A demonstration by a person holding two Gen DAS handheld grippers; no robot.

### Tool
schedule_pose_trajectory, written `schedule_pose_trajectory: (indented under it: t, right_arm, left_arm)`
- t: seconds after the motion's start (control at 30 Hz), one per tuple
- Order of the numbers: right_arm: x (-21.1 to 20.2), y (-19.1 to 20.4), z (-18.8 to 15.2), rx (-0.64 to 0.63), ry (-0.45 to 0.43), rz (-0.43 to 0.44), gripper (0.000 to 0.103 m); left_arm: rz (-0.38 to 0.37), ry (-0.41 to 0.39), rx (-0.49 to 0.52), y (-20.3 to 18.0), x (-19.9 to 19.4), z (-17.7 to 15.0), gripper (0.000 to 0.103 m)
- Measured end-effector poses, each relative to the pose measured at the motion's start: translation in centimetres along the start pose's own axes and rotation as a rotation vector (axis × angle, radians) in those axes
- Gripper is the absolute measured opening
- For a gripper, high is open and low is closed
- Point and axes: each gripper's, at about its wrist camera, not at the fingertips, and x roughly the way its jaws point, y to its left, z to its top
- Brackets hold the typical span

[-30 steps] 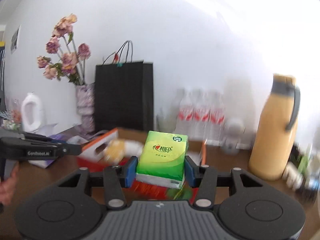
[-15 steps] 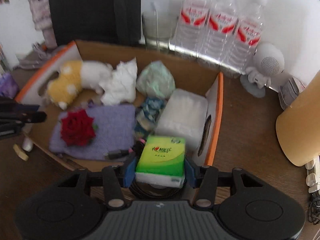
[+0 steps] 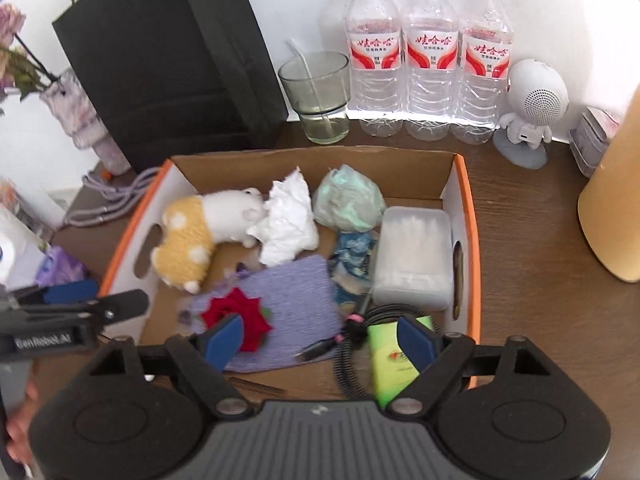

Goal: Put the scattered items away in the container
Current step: 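Drop the clear wrapper into the box with the left gripper while the right gripper drops the tissue pack there, then withdraw both grippers from the box back over the table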

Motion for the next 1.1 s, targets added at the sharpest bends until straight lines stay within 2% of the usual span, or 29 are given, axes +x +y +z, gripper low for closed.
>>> schedule_pose_trajectory:
  t: [0.1,0.17,0.23,0.33,0.4,0.47,0.6,0.7,0.77,0.87,0.97,1.03,1.1]
  right_arm:
    - [-1.1,0.2,-1.3,-0.013,-0.028,-0.021,0.085]
    - [-2.0,0.1,-2.5,-0.012,-0.084,-0.033,0.085]
    - [-3.4,0.2,-4.1,-0.014,-0.207,-0.034,0.085]
    - [-5.4,1.0,-7.7,-0.083,-0.483,-0.025,0.087]
    - [-5.8,1.5,-9.8,-0.12,-0.607,-0.041,0.09]
    - [-5.9,1.7,-10.9,-0.131,-0.654,-0.049,0.09]
    - [-5.9,1.9,-11.9,-0.123,-0.686,-0.067,0.09]
    - [-6.3,2.2,-13.9,-0.12,-0.686,-0.08,0.09]
    - [-6.8,2.6,-16.8,-0.111,-0.667,-0.091,0.09]
    - [-7.6,3.3,-22.8,-0.102,-0.627,-0.09,0.093]
    - [-7.8,3.8,-28.5,-0.077,-0.604,-0.047,0.095]
    - [-7.2,4.3,-30.7,-0.106,-0.546,-0.026,0.094]
    - [-6.6,5.0,-31.7,-0.171,-0.512,-0.042,0.093]
  left_arm:
    - [0.046,-0.056,0.065,-1.2,-1.6,-1.4,0.103]
    - [0.11,-0.13,0.105,-2.2,-2.7,-2.7,0.103]
    - [0.163,-0.257,0.107,-2.9,-4.2,-4.5,0.103]
    - [0.148,-0.46,0.152,-3.4,-6.4,-7.7,0.103]
    - [0.149,-0.534,0.181,-4.0,-7.3,-9.3,0.103]
    - [0.144,-0.566,0.182,-4.4,-7.7,-10.3,0.103]
    - [0.117,-0.572,0.174,-4.6,-8.1,-10.9,0.103]
    - [0.128,-0.575,0.177,-4.2,-8.5,-13.1,0.103]
    - [0.143,-0.561,0.177,-3.5,-9.4,-16.4,0.103]
    - [0.121,-0.562,0.156,-2.6,-11.0,-23.2,0.103]
    - [0.116,-0.531,0.117,-1.4,-11.8,-29.8,0.103]
    - [0.116,-0.452,0.117,-0.7,-11.9,-31.9,0.103]
    - [0.141,-0.432,0.113,0.3,-12.1,-32.3,0.103]
